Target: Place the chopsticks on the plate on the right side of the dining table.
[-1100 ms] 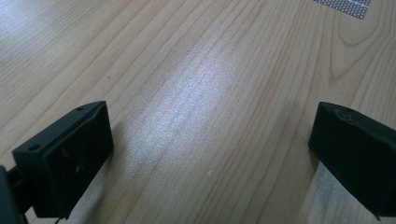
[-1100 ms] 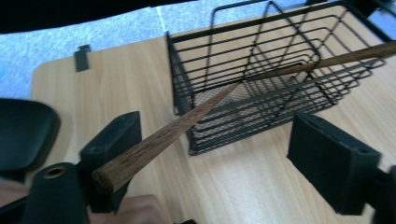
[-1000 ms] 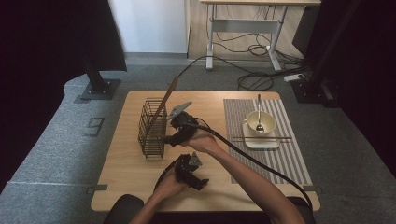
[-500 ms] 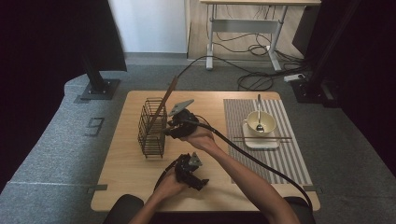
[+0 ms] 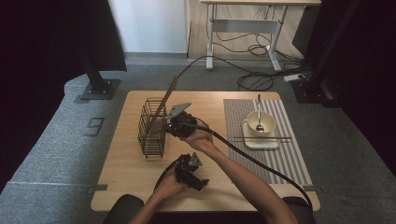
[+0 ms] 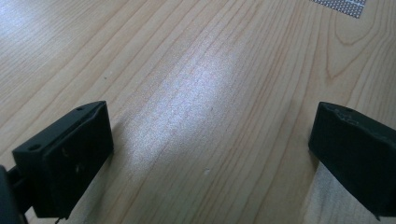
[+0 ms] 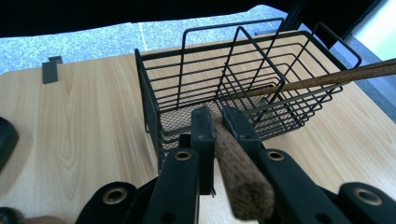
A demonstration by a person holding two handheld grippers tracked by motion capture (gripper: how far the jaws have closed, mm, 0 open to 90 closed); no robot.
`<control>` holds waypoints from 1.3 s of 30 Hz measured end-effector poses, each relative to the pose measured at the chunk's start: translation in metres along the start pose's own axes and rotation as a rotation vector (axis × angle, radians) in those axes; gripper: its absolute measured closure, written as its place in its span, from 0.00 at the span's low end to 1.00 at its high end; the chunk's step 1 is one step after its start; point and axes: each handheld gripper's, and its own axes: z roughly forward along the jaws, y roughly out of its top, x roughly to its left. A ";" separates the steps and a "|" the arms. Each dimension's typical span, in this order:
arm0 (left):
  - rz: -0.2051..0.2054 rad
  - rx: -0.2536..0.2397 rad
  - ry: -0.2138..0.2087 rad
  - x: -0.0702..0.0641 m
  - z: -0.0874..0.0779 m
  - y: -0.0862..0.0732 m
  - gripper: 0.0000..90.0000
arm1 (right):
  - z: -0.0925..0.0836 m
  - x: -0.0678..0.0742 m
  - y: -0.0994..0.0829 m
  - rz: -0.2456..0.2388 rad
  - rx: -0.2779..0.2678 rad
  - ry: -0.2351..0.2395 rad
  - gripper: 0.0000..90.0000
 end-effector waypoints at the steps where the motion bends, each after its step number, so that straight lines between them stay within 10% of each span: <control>1: -0.009 -0.006 0.001 -0.001 0.000 0.000 0.00 | -0.002 0.000 0.001 0.000 0.001 0.007 0.92; 39: -0.019 -0.011 0.011 -0.005 0.002 0.002 0.00 | -0.114 -0.027 0.012 0.099 -0.077 0.109 0.92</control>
